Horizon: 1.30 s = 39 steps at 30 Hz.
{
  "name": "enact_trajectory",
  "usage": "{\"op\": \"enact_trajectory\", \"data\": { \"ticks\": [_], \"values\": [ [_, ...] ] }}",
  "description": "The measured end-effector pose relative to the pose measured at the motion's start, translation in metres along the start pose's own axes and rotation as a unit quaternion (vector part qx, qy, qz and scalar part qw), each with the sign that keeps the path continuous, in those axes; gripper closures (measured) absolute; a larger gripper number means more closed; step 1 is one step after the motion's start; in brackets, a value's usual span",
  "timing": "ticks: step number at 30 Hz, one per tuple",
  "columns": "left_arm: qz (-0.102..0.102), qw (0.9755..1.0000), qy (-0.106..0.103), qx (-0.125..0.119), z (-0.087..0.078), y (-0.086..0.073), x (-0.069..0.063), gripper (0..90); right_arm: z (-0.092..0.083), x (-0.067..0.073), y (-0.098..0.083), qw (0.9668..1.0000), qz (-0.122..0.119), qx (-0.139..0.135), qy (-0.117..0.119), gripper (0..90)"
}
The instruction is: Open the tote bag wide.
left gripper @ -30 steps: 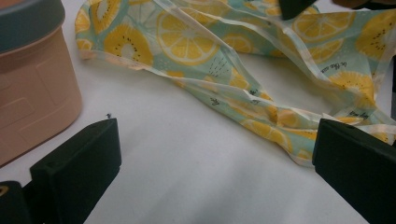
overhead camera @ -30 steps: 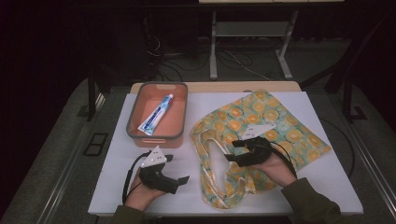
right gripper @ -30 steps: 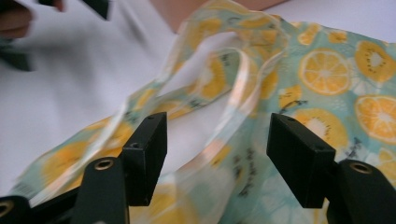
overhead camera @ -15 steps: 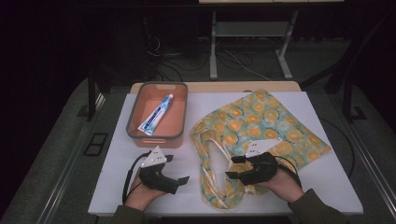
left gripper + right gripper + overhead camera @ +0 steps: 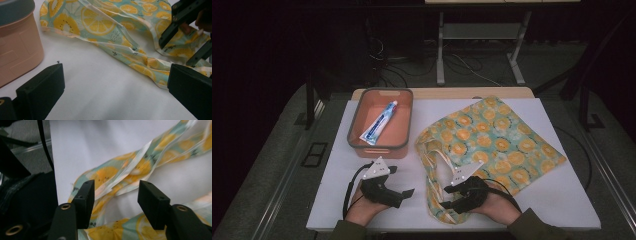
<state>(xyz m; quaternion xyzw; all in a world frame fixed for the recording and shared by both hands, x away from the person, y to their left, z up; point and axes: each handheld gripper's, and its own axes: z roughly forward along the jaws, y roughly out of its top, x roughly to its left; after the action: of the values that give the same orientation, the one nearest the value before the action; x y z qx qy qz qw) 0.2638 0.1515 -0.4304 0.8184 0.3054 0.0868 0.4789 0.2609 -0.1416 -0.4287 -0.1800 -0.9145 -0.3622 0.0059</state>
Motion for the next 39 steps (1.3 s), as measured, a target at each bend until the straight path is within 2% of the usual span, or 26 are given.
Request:
{"op": "enact_trajectory", "data": {
  "ticks": [3, 6, 7, 8, 9, 10, 11, 15, 19, 23, 25, 26, 29, 33, 39],
  "values": [
    [0.001, 1.0000, 0.000, 0.001, 0.000, 0.000, 0.000, 0.0, 0.007, 0.003, -0.003, 0.9999, -0.002, 0.014, -0.001, 47.8],
    [0.000, 1.0000, -0.001, 0.002, 0.000, 0.000, 0.000, 0.0, 0.014, 0.005, -0.005, 0.9996, -0.012, 0.025, -0.007, 54.6],
    [0.000, 1.0000, -0.001, 0.003, 0.001, 0.000, 0.000, 0.0, 0.014, 0.005, -0.006, 0.9994, -0.016, 0.023, -0.020, 62.4],
    [0.000, 1.0000, -0.001, 0.004, 0.001, 0.000, 0.000, 0.0, 0.014, 0.005, -0.006, 0.9994, -0.016, 0.023, -0.020, 62.4],
    [0.000, 1.0000, -0.001, 0.004, 0.001, 0.000, 0.000, 0.0, 0.014, 0.005, -0.006, 0.9992, -0.019, 0.022, -0.026, 66.1],
    [0.001, 1.0000, -0.001, 0.004, 0.001, 0.000, 0.000, 0.0, 0.014, 0.005, -0.006, 0.9989, -0.017, 0.020, -0.039, 75.6],
    [0.001, 1.0000, -0.002, 0.004, 0.001, 0.000, 0.000, 0.0, 0.014, 0.005, -0.006, 0.9989, -0.017, 0.020, -0.039, 75.6],
    [0.001, 1.0000, -0.002, 0.005, 0.001, 0.000, 0.000, 0.0, 0.014, 0.001, -0.008, 0.9989, -0.015, 0.012, -0.043, 89.1],
    [0.001, 1.0000, -0.002, 0.004, 0.001, 0.000, 0.000, 0.0, 0.013, 0.000, -0.007, 0.9991, -0.017, 0.005, -0.037, 89.6],
    [0.002, 1.0000, -0.002, 0.004, 0.000, 0.000, 0.000, 0.0, -0.004, -0.005, -0.002, 0.9988, 0.004, -0.038, -0.030, 89.7],
    [0.001, 1.0000, -0.001, 0.003, 0.000, 0.000, 0.000, 0.0, -0.014, -0.008, 0.001, 0.9978, 0.006, -0.058, -0.032, 89.7],
    [0.001, 1.0000, -0.001, 0.003, 0.000, 0.000, 0.000, 0.0, -0.014, -0.008, 0.001, 0.9978, 0.006, -0.058, -0.032, 89.7],
    [0.001, 1.0000, 0.000, 0.004, 0.001, 0.000, 0.001, 0.0, -0.032, -0.014, 0.006, 0.9949, 0.013, -0.091, -0.043, 90.0],
    [-0.001, 1.0000, 0.000, 0.003, 0.001, 0.000, 0.001, 0.0, -0.061, -0.029, 0.007, 0.9890, 0.029, -0.130, -0.064, 90.0],
    [-0.002, 1.0000, 0.001, 0.005, 0.001, -0.001, 0.001, 0.0, -0.095, -0.058, -0.004, 0.9789, 0.067, -0.163, -0.103, 90.0]
  ]
}}
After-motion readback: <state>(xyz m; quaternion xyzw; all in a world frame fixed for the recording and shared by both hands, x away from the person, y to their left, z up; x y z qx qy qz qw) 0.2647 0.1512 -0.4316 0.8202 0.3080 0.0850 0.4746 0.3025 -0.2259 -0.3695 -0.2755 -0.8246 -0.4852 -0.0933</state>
